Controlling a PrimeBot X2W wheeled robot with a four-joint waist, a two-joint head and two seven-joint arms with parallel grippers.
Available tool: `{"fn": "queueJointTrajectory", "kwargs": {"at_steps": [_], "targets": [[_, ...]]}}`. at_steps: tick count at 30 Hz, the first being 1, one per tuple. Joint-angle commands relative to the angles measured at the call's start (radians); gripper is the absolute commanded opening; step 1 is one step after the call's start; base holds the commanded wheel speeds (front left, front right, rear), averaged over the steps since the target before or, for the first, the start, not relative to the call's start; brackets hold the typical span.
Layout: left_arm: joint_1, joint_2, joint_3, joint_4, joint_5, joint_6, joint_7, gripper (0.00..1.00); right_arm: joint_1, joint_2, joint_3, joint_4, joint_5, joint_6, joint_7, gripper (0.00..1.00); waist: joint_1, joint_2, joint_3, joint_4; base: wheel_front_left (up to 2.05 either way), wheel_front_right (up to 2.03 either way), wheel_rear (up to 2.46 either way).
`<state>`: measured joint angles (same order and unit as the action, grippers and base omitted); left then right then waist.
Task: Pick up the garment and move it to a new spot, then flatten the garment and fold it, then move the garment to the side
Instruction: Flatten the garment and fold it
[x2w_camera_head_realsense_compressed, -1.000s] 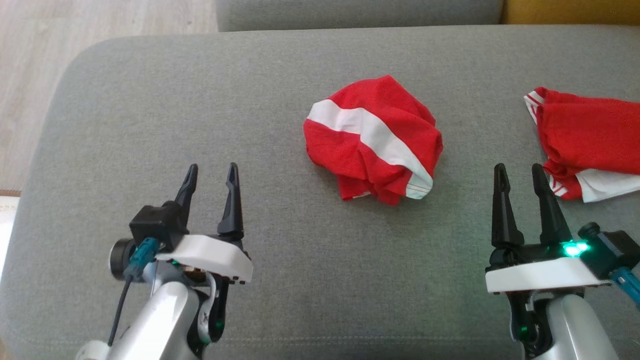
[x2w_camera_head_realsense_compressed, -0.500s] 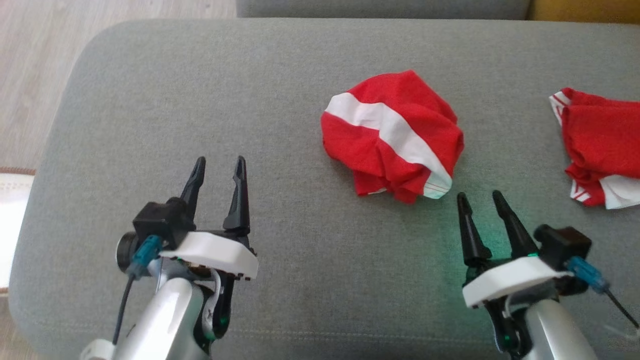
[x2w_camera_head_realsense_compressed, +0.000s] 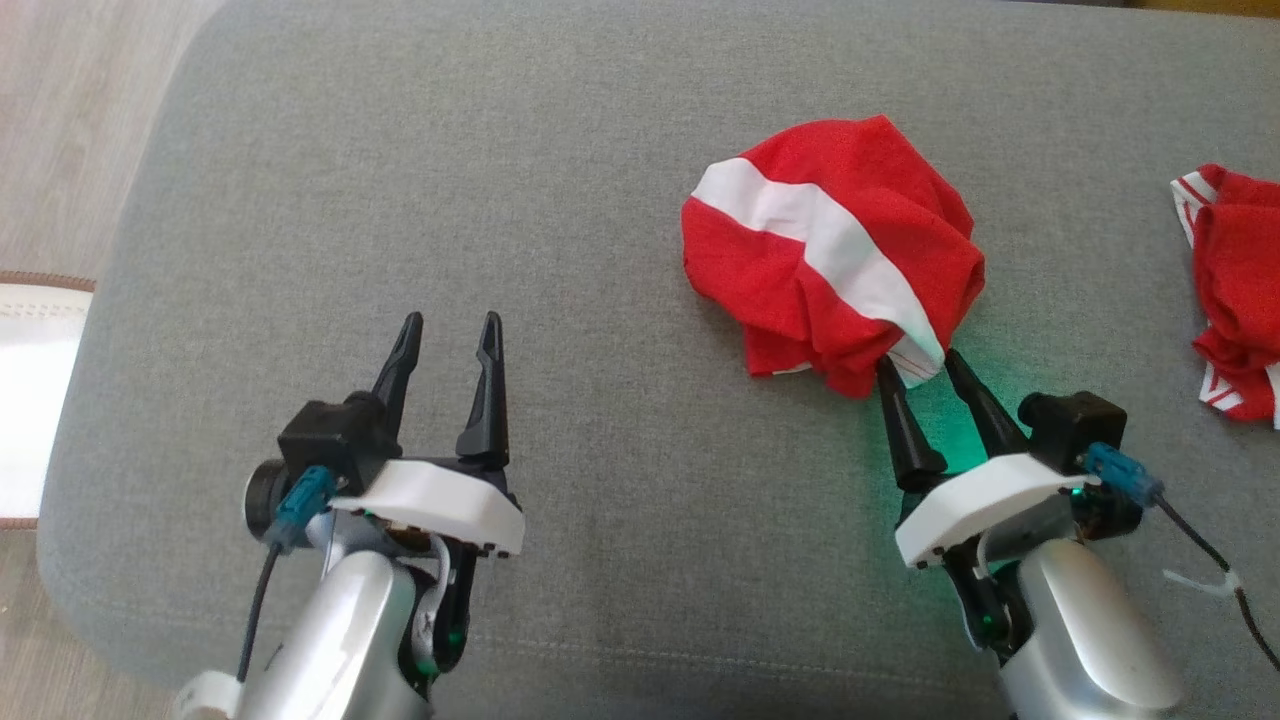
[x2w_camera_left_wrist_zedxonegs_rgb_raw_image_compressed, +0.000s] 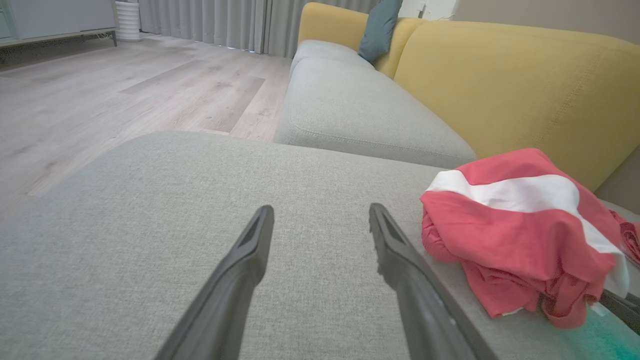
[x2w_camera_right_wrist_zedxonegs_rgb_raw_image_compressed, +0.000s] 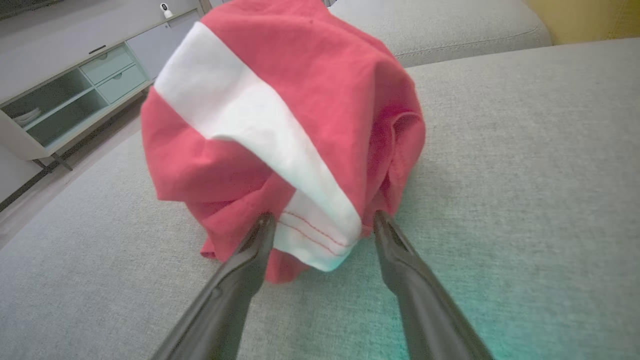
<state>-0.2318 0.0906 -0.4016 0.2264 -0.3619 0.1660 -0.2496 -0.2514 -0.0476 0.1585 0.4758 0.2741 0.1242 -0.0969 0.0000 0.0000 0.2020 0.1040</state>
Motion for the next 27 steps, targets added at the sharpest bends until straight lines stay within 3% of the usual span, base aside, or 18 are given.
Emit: {"fn": "queueJointTrajectory", "kwargs": {"at_steps": [1,11,16,21,27], "targets": [[-0.043,0.003,0.046,-0.025,0.014,-0.006,-0.012,1.00,-0.037,-0.003,0.029,-0.016,0.000,0.007,-0.015,0.00,0.0000,0.0000,0.000,0.000,0.00,0.00,0.00],[-0.025,-0.006,0.088,-0.014,0.029,-0.021,-0.012,1.00,-0.017,-0.003,0.012,-0.035,-0.076,0.007,-0.020,0.00,0.0000,0.0000,-0.048,-0.064,0.00,0.00,0.00],[-0.007,-0.015,0.104,-0.014,0.032,-0.028,-0.012,1.00,0.056,-0.010,-0.018,-0.126,-0.205,0.007,0.019,0.00,0.0000,0.0000,-0.090,-0.112,0.00,0.00,0.00],[0.005,-0.025,0.113,-0.017,0.034,-0.034,-0.012,1.00,0.100,-0.111,-0.033,-0.266,-0.315,0.007,0.065,0.00,0.0000,0.0000,-0.118,-0.147,0.00,0.00,0.00],[0.010,-0.032,0.109,-0.018,0.039,-0.043,-0.012,1.00,0.101,-0.225,-0.071,-0.365,-0.364,0.007,0.096,0.00,0.0000,0.0000,-0.126,-0.168,0.00,0.00,0.00]]}}
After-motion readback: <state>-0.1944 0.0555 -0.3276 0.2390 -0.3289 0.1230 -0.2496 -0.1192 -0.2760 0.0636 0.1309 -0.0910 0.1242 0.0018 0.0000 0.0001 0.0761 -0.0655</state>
